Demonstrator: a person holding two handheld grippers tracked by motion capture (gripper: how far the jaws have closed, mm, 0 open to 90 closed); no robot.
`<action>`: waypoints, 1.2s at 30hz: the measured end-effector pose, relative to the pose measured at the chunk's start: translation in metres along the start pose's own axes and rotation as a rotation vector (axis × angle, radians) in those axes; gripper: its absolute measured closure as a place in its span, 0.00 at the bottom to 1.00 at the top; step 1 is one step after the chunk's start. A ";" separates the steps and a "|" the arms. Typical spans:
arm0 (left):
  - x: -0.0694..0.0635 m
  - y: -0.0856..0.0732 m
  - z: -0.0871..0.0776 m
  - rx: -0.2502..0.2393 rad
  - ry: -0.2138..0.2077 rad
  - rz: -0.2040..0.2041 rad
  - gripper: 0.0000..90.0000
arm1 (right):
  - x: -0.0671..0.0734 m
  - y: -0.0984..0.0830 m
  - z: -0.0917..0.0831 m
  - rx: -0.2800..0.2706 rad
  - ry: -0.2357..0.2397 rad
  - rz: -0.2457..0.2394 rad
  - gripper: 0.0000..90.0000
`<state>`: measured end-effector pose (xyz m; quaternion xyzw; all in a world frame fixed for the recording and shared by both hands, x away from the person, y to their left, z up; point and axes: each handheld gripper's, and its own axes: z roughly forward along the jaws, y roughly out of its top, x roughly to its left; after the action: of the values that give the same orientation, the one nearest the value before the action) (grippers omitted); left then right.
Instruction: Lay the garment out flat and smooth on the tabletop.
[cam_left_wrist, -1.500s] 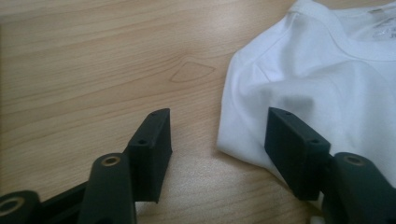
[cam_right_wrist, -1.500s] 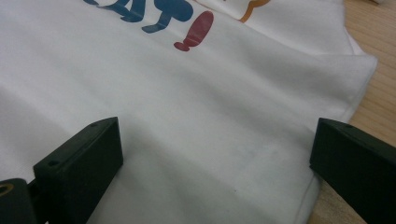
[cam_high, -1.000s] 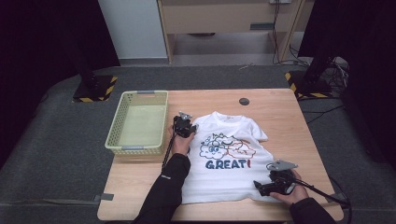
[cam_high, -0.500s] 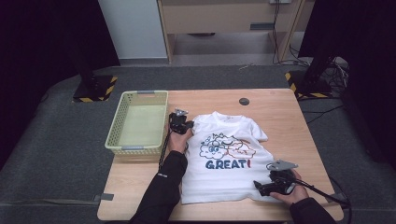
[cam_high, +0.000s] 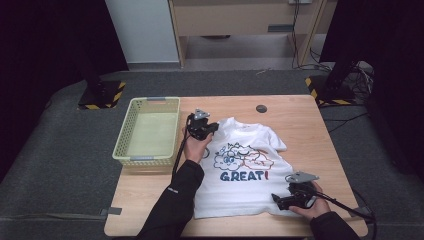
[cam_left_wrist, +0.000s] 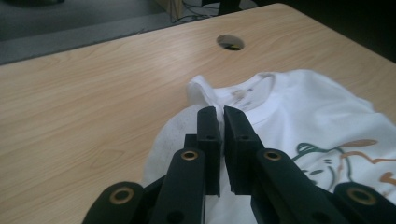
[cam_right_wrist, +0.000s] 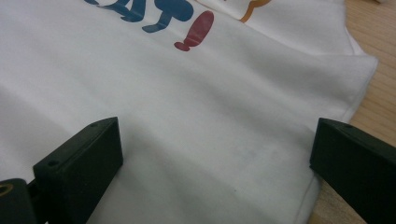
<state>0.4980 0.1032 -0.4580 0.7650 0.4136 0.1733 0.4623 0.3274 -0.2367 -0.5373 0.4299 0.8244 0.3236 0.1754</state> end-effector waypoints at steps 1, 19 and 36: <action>-0.005 0.002 0.000 0.000 -0.012 0.008 0.95 | 0.000 0.000 0.000 0.000 0.000 0.000 0.03; -0.067 -0.011 0.044 0.104 -0.100 0.116 0.95 | 0.000 0.000 0.000 0.002 0.002 -0.002 0.03; -0.044 -0.012 0.038 0.072 -0.100 0.131 0.52 | 0.000 0.000 0.000 0.003 0.003 -0.003 0.03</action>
<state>0.4907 0.0502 -0.4823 0.8142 0.3449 0.1500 0.4423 0.3275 -0.2368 -0.5372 0.4284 0.8257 0.3229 0.1742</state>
